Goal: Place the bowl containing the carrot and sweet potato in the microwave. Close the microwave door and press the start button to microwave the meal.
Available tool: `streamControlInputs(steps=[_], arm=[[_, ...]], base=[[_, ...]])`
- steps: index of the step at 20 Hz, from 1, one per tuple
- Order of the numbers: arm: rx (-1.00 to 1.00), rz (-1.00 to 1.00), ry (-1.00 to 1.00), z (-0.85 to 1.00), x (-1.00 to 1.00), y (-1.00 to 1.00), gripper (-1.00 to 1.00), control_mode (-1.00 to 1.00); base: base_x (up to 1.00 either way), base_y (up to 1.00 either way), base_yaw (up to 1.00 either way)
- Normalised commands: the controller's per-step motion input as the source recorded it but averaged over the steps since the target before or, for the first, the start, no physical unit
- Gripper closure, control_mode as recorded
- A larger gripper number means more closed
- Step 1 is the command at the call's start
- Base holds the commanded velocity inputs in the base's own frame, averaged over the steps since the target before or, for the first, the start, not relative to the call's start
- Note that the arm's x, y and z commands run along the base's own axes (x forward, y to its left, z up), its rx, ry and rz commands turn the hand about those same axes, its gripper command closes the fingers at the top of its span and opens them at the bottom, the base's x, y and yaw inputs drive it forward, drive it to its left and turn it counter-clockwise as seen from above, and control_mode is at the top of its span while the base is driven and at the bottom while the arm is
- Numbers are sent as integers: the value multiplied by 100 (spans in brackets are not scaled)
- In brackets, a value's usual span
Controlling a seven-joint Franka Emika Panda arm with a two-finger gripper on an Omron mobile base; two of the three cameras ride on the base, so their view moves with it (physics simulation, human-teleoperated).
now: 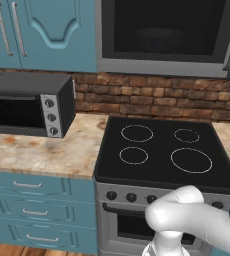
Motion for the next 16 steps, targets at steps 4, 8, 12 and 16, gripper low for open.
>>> streamControlInputs(steps=[4, 8, 12, 16], arm=[[-1, -5, 5, -4, 37, -22, 100, -100], [-1, -3, 10, -1, 41, -29, 100, -100], [0, 0, 9, -2, 48, -34, 100, -100], [1, 0, 4, -12, 57, -50, 100, -100]], base=[[0, 0, 0], [0, 0, 0], [0, 0, 0], [0, 0, 0]])
